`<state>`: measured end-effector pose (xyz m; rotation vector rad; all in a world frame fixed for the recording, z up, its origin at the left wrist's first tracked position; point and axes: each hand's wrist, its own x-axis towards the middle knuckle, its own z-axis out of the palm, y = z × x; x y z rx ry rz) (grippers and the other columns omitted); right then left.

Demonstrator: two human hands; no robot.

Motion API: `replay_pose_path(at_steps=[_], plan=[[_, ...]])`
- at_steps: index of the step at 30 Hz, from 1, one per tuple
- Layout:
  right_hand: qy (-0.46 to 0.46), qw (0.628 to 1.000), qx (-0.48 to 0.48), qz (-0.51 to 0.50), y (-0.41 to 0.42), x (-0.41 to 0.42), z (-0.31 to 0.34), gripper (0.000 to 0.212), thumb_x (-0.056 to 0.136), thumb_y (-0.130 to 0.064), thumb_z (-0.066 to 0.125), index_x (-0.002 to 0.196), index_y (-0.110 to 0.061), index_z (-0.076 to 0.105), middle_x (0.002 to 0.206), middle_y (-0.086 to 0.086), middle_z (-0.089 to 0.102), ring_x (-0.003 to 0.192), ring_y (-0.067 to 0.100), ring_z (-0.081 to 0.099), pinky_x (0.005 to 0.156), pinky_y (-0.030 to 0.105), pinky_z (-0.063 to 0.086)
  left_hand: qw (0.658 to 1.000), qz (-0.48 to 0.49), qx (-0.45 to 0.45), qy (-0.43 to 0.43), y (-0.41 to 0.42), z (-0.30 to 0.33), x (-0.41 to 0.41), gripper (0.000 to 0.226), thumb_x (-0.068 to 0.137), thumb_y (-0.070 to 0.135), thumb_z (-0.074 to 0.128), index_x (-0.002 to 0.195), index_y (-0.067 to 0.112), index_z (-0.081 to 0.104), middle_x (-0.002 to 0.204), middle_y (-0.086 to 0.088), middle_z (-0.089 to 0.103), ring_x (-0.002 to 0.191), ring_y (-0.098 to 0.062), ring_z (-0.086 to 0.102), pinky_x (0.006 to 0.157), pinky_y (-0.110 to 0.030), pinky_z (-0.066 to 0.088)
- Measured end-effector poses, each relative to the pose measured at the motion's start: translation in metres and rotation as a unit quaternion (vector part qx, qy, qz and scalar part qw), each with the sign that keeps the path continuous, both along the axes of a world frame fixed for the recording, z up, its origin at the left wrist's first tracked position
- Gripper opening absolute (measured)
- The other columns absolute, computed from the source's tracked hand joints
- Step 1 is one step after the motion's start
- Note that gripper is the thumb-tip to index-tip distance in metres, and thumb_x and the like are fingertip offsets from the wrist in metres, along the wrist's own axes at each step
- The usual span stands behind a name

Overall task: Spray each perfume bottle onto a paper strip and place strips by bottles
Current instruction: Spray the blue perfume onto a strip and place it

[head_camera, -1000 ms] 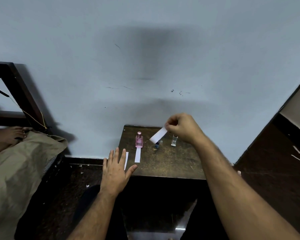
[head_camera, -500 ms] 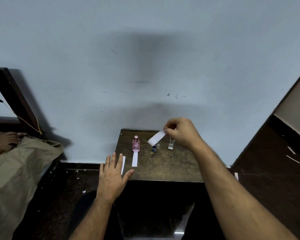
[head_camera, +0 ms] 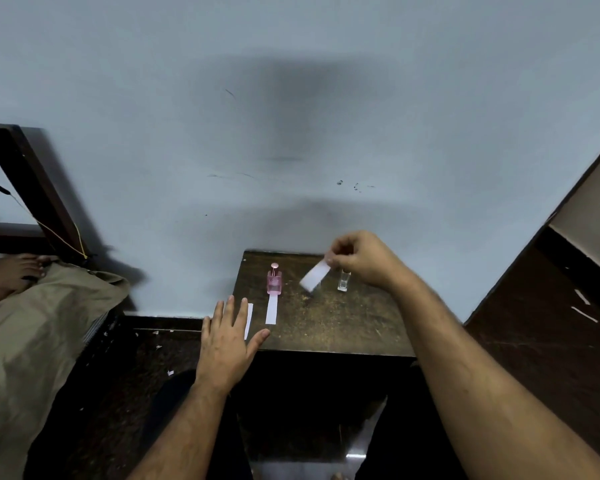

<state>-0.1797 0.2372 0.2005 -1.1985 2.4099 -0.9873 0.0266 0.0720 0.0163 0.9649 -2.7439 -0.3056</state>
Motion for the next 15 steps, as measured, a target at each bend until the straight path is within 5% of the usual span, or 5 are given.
replay_pose_path(at_steps=[6, 7, 9, 10, 15], plan=[[-0.405, 0.878, -0.203, 0.154, 0.008, 0.008, 0.036, 0.024, 0.084, 0.001, 0.061, 0.072, -0.017, 0.07, 0.062, 0.003, 0.062, 0.04, 0.007, 0.036, 0.045, 0.019, 0.028, 1.0, 0.0, 0.009, 0.001, -0.001, 0.0, -0.001, 0.104, 0.079, 0.083, -0.009, 0.154, 0.019, 0.025, 0.16, -0.01, 0.023, 0.15, -0.028, 0.014, 0.118, -0.05, 0.018], [-0.364, 0.907, -0.177, 0.121, 0.006, 0.007, 0.031, 0.024, 0.084, -0.001, 0.062, 0.071, -0.019, 0.07, 0.064, 0.004, 0.064, 0.042, 0.01, 0.042, 0.046, 0.02, 0.034, 1.0, 0.001, 0.009, 0.0, 0.0, 0.0, -0.001, 0.104, 0.079, 0.083, -0.009, 0.154, 0.019, 0.025, 0.16, -0.01, 0.023, 0.15, -0.028, 0.014, 0.118, -0.05, 0.018], [-0.006, 1.0, 0.018, 0.002, -0.001, 0.002, 0.011, 0.016, 0.084, -0.011, 0.065, 0.075, -0.022, 0.07, 0.073, 0.001, 0.068, 0.06, 0.02, 0.062, 0.056, 0.029, 0.048, 1.0, 0.003, 0.008, 0.003, 0.0, 0.0, 0.0, 0.105, 0.078, 0.083, -0.011, 0.154, 0.019, 0.024, 0.161, -0.009, 0.022, 0.15, -0.027, 0.013, 0.118, -0.05, 0.017], [0.141, 0.984, 0.092, -0.055, -0.003, 0.0, 0.002, 0.011, 0.084, -0.016, 0.065, 0.078, -0.023, 0.071, 0.076, -0.002, 0.07, 0.071, 0.02, 0.065, 0.062, 0.031, 0.051, 1.0, 0.002, 0.009, 0.002, 0.0, 0.001, 0.0, 0.106, 0.077, 0.083, -0.012, 0.154, 0.02, 0.022, 0.161, -0.009, 0.021, 0.15, -0.027, 0.012, 0.119, -0.049, 0.016], [-0.038, 0.996, -0.071, -0.036, 0.0, 0.002, -0.002, 0.015, 0.083, -0.008, 0.07, 0.073, -0.02, 0.07, 0.064, -0.007, 0.066, 0.061, 0.008, 0.059, 0.061, 0.025, 0.045, 1.0, 0.002, 0.006, -0.001, 0.0, 0.002, 0.001, 0.107, 0.075, 0.083, -0.015, 0.155, 0.021, 0.019, 0.162, -0.007, 0.018, 0.151, -0.025, 0.009, 0.12, -0.048, 0.014]])
